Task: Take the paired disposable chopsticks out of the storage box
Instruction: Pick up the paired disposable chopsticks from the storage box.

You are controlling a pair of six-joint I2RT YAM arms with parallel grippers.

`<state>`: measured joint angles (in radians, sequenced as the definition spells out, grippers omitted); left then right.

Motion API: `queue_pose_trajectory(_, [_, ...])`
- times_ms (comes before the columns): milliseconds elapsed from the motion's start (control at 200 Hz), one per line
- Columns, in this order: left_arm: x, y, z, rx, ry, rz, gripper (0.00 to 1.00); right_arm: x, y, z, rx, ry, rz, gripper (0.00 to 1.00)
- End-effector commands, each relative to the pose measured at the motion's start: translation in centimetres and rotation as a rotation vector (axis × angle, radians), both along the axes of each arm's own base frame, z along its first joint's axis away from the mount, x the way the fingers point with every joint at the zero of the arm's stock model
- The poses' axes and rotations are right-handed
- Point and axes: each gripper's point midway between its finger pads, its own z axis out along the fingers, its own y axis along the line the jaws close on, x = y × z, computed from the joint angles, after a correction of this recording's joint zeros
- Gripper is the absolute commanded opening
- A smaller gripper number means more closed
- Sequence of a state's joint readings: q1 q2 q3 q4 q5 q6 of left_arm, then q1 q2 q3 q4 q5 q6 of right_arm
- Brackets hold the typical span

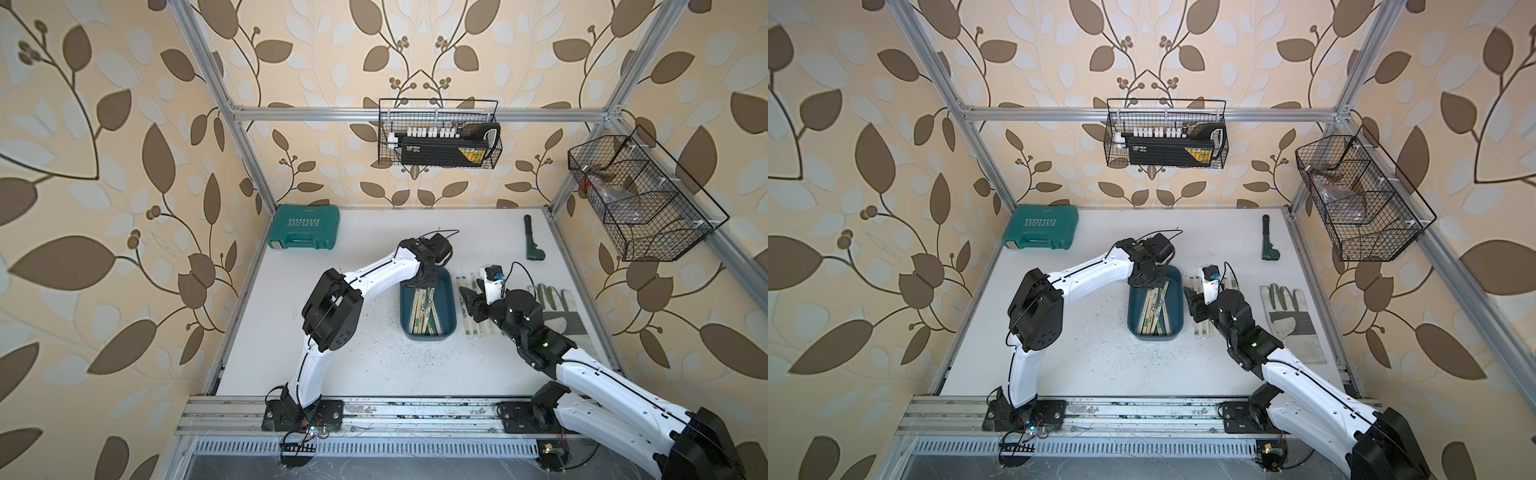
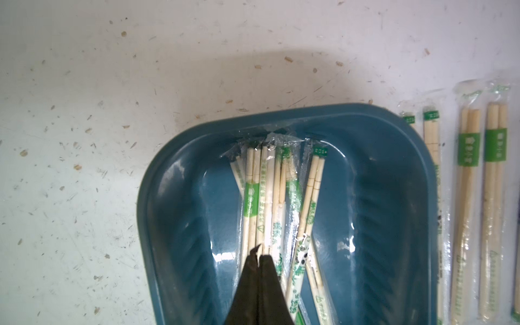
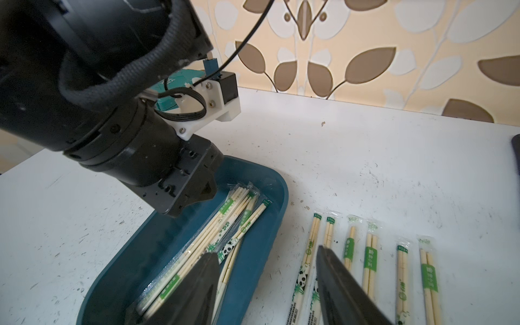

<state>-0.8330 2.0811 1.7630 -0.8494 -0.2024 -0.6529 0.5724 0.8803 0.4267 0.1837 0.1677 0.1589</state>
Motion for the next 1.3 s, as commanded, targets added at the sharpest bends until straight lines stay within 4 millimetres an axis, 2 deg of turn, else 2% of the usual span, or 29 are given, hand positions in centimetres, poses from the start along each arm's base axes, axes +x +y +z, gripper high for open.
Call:
queue_pose_trajectory(0, [-0.1, -0.4, -0.4, 0.002, 0.006, -0.015, 0.25, 0.2, 0.4, 1.7, 0.02, -0.036, 0.007, 0.58])
queue_pose_trajectory(85, [0.1, -0.2, -1.5, 0.004, 0.029, -0.01, 0.24, 0.2, 0.4, 1.6, 0.019, -0.033, 0.009, 0.58])
queue_pose_trajectory(165, [0.3, -0.1, -2.6, 0.007, 0.038, -0.008, 0.19, 0.3, 0.4, 1.7, 0.021, -0.034, 0.01, 0.58])
queue_pose_trajectory(410, [0.7, -1.0, -4.4, -0.012, 0.058, -0.026, 0.19, 0.3, 0.5, 1.6, 0.017, -0.031, 0.01, 0.58])
queue_pose_trajectory(635, [0.7, -1.0, -6.1, 0.01, 0.083, -0.027, 0.27, 0.3, 0.5, 1.7, 0.019, -0.033, 0.009, 0.58])
queue_pose_trajectory(815, [0.6, -1.7, -6.3, -0.016, 0.097, -0.033, 0.3, 0.4, 0.5, 1.7, 0.019, -0.033, 0.01, 0.58])
queue_pose_trajectory(935, [0.5, -1.6, -6.7, -0.011, 0.101, -0.029, 0.29, 0.4, 0.5, 1.5, 0.017, -0.03, 0.009, 0.58])
queue_pose_trajectory(1005, [0.5, -1.5, -7.0, -0.008, 0.108, -0.026, 0.34, 0.4, 0.5, 1.5, 0.016, -0.03, 0.008, 0.58])
queue_pose_trajectory(1075, [0.3, -1.6, -7.4, -0.01, 0.12, -0.028, 0.34, 0.4, 0.5, 1.6, 0.016, -0.031, 0.008, 0.58])
queue_pose_trajectory(1110, [0.3, -1.7, -7.4, -0.012, 0.122, -0.03, 0.32, 0.4, 0.5, 1.5, 0.016, -0.031, 0.008, 0.58])
queue_pose_trajectory(1180, [0.3, -1.6, -7.5, -0.007, 0.124, -0.027, 0.09, 0.4, 0.5, 1.6, 0.017, -0.032, 0.009, 0.58])
queue_pose_trajectory(1295, [0.4, -1.1, -6.9, 0.007, 0.11, -0.015, 0.12, 0.3, 0.5, 1.5, 0.016, -0.03, 0.01, 0.58])
